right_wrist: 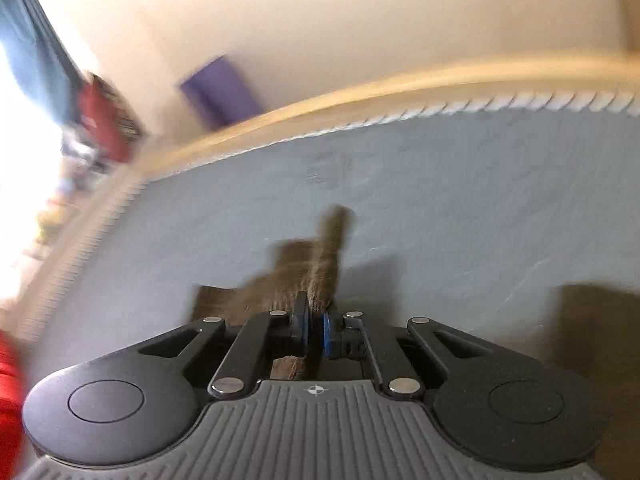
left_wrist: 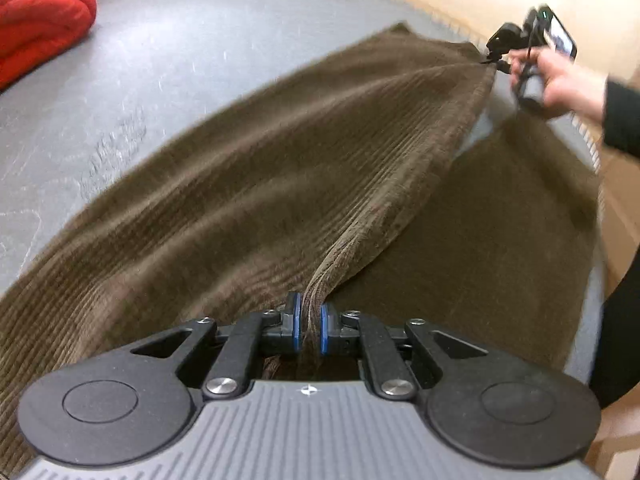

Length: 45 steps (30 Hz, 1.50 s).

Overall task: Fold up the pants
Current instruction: 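Release the pant leg with the right gripper and move toward the waistband, then grasp the grey waistband with the left gripper while the right gripper grasps it nearby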

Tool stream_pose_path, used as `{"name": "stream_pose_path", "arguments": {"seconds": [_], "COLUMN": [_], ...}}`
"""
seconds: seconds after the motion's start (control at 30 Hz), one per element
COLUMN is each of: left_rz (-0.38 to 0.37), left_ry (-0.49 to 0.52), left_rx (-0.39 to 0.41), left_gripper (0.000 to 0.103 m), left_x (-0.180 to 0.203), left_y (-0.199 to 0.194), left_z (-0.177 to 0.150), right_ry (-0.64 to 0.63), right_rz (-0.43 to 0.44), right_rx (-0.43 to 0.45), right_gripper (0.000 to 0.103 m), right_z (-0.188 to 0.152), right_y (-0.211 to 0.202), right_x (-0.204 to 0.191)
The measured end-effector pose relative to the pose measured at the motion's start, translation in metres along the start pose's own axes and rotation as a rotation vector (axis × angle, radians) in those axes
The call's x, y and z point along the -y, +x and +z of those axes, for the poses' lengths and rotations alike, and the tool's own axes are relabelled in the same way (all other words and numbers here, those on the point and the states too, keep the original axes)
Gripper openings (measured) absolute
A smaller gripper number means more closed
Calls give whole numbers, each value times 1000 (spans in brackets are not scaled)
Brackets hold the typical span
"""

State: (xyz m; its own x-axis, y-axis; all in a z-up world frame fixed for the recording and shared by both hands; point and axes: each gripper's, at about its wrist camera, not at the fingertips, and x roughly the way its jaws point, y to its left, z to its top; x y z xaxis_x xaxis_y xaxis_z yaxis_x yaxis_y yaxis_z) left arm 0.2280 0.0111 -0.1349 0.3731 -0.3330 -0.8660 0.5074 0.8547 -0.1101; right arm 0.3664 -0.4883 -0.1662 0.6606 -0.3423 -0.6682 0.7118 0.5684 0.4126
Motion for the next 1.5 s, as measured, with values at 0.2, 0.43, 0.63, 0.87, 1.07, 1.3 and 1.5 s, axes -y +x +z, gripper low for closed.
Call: {"name": "stream_pose_path", "arguments": {"seconds": [0.2, 0.43, 0.63, 0.87, 1.07, 1.3, 1.5], "left_rz": [-39, 89, 259, 268, 266, 261, 250], "left_ry": [-6, -155, -236, -561, -600, -657, -706], "left_rx": [41, 239, 386, 197, 98, 39, -12], "left_gripper": [47, 47, 47, 6, 6, 8, 28], "left_x": [-5, -37, -48, -79, -88, -110, -129], "left_y": [-40, -160, -245, -235, -234, -221, -193], "left_z": [0, -4, -66, -164, -203, -222, -218], "right_ry": [55, -104, -368, -678, -1058, -1475, -1741], "right_rz": [-82, 217, 606, 852, 958, 1108, 1193], "right_rx": [23, 249, 169, -72, -262, -276, -258], "right_gripper": [18, 36, 39, 47, 40, 33, 34], "right_z": [7, 0, -39, -138, -272, -397, -464], "right_y": [-20, -147, -259, -361, -409, -466, -485], "right_x": [5, -43, -65, -29, -8, -2, -13]}}
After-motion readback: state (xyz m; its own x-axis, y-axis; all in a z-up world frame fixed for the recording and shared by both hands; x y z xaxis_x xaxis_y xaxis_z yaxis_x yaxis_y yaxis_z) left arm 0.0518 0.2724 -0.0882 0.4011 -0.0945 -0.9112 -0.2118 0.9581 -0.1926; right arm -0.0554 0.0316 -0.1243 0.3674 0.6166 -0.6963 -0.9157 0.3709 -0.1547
